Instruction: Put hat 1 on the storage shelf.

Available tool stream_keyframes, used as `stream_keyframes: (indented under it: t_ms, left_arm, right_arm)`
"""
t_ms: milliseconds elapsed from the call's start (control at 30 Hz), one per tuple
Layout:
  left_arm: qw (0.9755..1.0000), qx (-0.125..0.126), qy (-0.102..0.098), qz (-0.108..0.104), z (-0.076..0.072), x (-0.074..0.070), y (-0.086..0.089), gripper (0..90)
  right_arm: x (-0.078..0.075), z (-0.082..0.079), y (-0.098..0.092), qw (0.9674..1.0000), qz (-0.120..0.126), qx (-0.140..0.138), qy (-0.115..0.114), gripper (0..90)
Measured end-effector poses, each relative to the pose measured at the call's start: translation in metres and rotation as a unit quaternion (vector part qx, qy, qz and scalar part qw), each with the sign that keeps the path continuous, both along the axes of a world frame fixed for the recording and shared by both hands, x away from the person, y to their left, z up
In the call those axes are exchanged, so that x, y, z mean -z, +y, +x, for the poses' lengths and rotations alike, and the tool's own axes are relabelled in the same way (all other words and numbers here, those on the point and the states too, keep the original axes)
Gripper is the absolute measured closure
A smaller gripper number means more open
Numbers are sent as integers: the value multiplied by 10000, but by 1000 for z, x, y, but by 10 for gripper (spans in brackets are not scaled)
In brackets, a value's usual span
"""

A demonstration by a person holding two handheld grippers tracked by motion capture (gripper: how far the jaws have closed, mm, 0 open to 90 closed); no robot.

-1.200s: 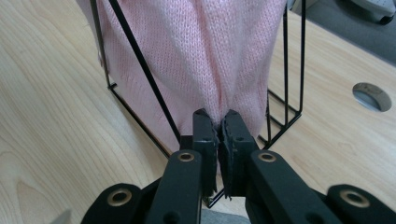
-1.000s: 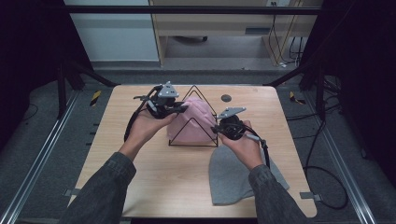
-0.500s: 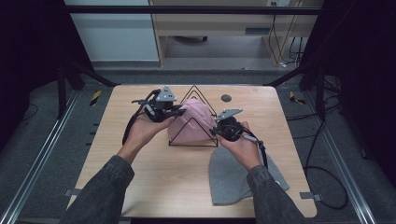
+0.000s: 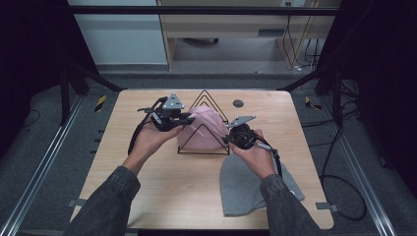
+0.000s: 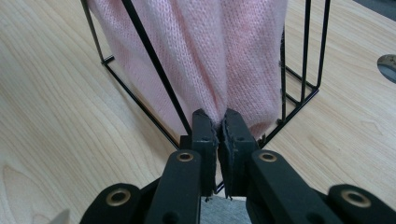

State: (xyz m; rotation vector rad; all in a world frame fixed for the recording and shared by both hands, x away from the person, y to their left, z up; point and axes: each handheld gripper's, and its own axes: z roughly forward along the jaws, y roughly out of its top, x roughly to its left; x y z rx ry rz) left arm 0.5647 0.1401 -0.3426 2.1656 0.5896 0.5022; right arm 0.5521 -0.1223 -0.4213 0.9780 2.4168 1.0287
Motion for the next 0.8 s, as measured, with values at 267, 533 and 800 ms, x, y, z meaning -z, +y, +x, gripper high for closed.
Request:
stream_keyframes:
  t_ms: [267, 533, 800]
  left_arm:
    - [9995, -45, -86, -289, -4, -5, 1, 694]
    - [9987, -137, -196, -445, -6, -14, 2, 643]
    - [9978, -437, -367, -334, -25, -19, 17, 452]
  right_arm:
    - [-10, -9, -3, 9998, 82, 11, -175, 636]
    - [-17, -19, -22, 9997, 111, 152, -175, 512]
    - [-9, -25, -50, 9988, -165, 448, -125, 355]
